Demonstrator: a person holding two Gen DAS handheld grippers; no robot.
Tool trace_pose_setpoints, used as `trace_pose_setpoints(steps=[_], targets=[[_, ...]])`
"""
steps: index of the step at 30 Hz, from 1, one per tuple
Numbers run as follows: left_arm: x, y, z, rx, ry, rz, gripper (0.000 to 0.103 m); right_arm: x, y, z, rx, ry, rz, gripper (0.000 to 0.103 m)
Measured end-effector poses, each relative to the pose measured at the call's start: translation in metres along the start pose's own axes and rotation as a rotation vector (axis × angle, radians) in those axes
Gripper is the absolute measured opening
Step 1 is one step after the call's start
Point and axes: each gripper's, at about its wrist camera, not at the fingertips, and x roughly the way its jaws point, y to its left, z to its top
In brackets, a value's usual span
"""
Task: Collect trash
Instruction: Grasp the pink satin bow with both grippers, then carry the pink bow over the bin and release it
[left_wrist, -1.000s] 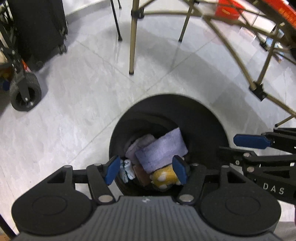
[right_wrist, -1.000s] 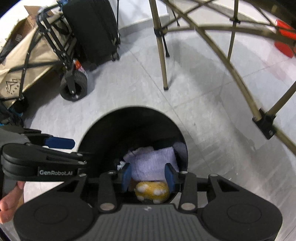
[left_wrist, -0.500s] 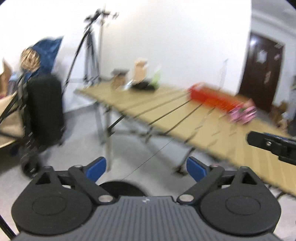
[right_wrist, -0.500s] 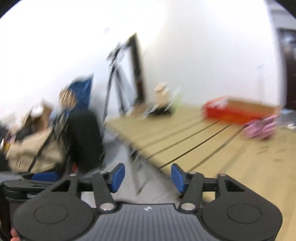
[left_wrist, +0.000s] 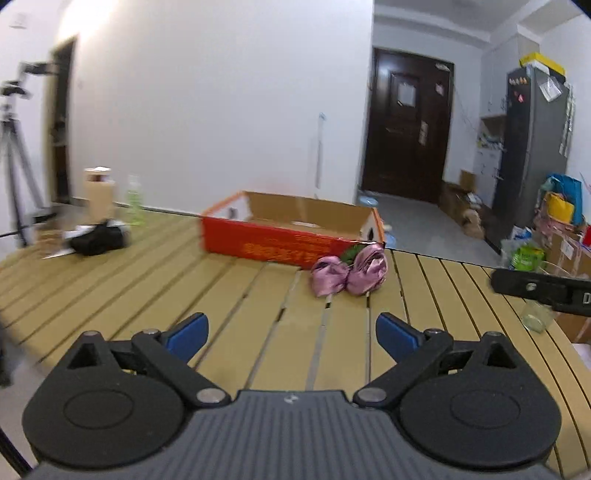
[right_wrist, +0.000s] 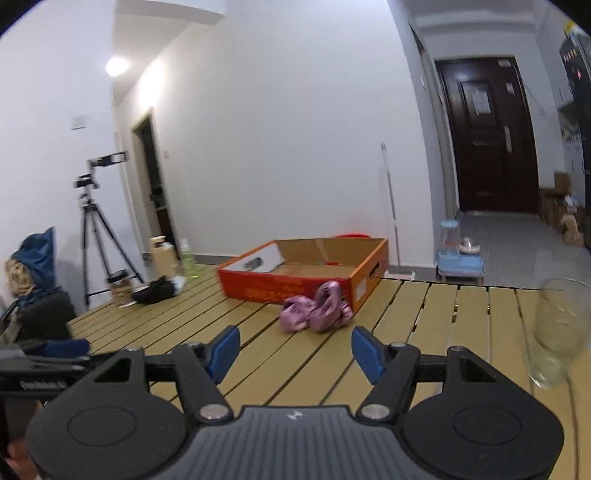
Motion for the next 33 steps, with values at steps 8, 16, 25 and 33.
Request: trace_pose_setpoints(steps=[8,16,25,33], targets=[[0.203,0.009,0.045,-0.177,0.196,-0.08,0.064,0.196,-0.061,0.016,0.168,0.196,-0.027,0.043],[0.252,0.026,0.027,-0.268,0.291,-0.203,0.012,0.246,-0.08,-0.002,0.211,0.219,0.025,0.006],[0.202,0.031,0.042,-0.289,0.233,-0.217,0.01,0.181,-0.038,0.013,0.114,0.168,0.021,0.004],[0.041,0.081,0.022,-0.253,0.177,-0.122,0.01,0.097,0.072,0.002,0.027,0.177,0.192,0.004]])
